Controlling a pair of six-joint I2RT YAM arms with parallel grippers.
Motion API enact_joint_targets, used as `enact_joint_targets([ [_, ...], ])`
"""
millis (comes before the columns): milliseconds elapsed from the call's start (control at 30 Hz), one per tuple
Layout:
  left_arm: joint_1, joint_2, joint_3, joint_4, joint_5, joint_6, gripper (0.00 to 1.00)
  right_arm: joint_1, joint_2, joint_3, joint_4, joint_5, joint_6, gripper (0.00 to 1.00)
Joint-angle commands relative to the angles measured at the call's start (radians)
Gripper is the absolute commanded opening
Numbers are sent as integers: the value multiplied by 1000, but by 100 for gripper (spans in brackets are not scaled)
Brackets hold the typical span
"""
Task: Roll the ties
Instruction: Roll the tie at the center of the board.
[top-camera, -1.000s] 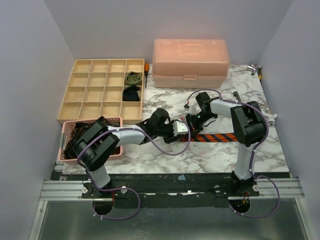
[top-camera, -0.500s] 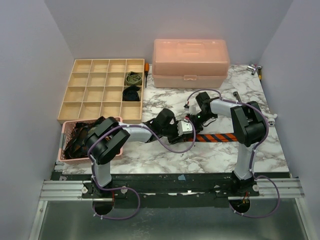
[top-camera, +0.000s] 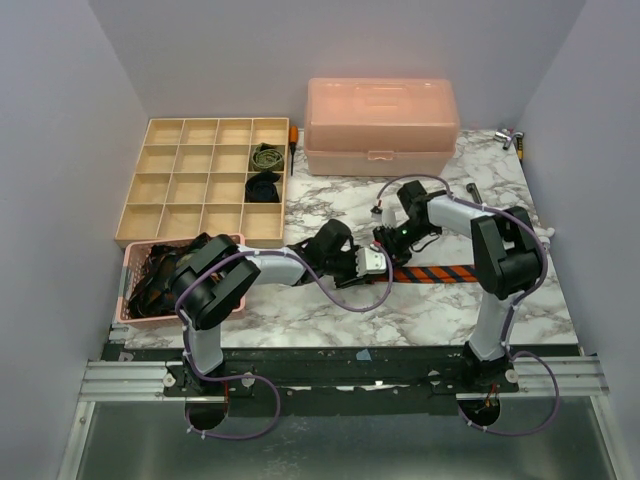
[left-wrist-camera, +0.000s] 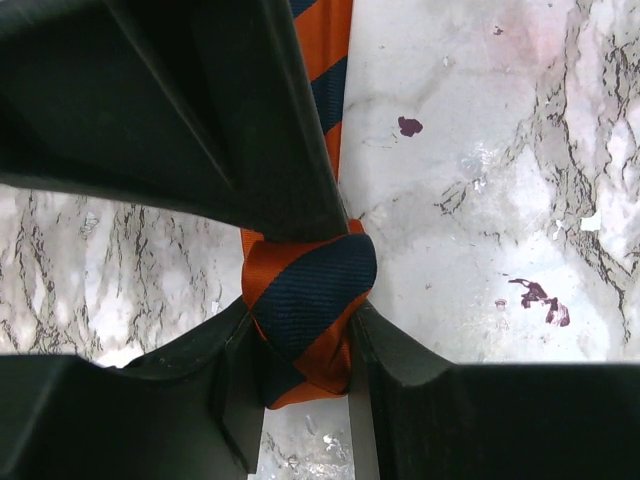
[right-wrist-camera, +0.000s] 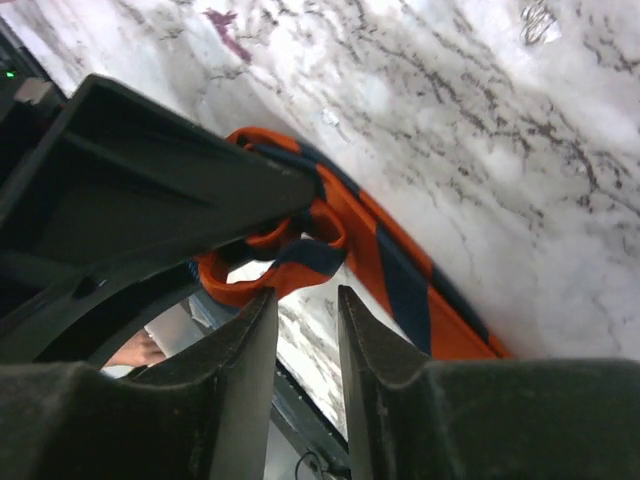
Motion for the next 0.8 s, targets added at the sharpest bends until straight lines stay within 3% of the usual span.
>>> enact_joint_targets([
  [0,3,22,-1,-162,-73,42,32,-11,-67,32,-85,-82,-54,37],
  [133,3,31,12,-170,-69,20,32,-10,-71,42,-78,-133,-29,45],
  [367,3,35,31,-187,-66,17,33,1,-28,42,-8,-141,48,47],
  [433,2,37,39,-192,-63,13,34,4,-5,45,-7,-100,40,42],
  [533,3,34,44,-197,-53,4,36,3,26,60,-17,-34,26,16],
  [633,9,20,37,-188,-22,1,40,-1,36,79,-27,27,10,1],
  [767,27,-9,16,-148,26,2,59,-8,52,102,-44,64,-22,0],
])
